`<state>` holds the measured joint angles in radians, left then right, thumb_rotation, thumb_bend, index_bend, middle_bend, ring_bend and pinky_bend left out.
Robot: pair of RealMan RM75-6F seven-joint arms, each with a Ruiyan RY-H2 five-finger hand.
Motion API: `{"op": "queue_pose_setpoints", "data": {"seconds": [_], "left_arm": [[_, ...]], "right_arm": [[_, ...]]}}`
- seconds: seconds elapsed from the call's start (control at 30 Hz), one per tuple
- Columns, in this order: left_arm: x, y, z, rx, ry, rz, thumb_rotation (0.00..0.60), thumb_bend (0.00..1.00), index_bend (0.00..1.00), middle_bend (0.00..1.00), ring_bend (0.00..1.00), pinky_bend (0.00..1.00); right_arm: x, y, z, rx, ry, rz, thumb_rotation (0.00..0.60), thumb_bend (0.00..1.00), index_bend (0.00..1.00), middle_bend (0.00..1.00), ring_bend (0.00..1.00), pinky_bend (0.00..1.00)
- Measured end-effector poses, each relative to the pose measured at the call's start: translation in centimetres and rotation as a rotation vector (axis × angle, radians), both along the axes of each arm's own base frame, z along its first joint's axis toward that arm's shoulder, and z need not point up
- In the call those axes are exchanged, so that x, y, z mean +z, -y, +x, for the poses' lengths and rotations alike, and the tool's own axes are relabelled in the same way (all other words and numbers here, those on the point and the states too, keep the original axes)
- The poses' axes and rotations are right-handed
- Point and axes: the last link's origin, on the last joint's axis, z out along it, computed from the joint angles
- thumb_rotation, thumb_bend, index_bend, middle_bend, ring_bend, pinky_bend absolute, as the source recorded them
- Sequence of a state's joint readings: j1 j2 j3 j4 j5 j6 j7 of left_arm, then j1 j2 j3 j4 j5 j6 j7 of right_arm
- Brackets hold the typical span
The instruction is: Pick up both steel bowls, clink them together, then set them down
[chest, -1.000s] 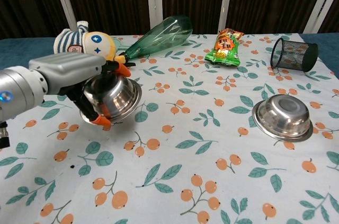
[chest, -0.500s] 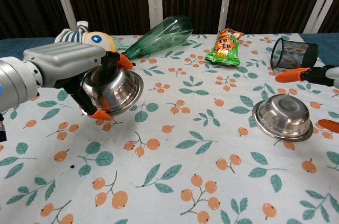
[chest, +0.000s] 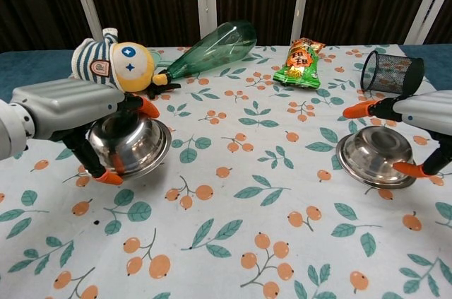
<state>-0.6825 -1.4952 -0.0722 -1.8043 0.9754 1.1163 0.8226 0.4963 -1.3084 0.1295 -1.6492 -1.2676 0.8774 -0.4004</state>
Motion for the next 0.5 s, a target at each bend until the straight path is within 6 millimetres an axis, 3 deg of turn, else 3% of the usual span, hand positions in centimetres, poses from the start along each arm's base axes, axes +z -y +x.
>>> {"op": "queue_pose_setpoints", "data": {"seconds": [0.5], "left_arm": [[-0.7,0.3,-0.4,-0.024,-0.003,-0.021,0.6,0.32,0.36,0.5,0.38,0.6]], "right_arm": [[-1.0,1.0,-0.4,-0.009,-0.018,-0.001,0.6,0.34,0.0,0.0,0.0,0.0]]}}
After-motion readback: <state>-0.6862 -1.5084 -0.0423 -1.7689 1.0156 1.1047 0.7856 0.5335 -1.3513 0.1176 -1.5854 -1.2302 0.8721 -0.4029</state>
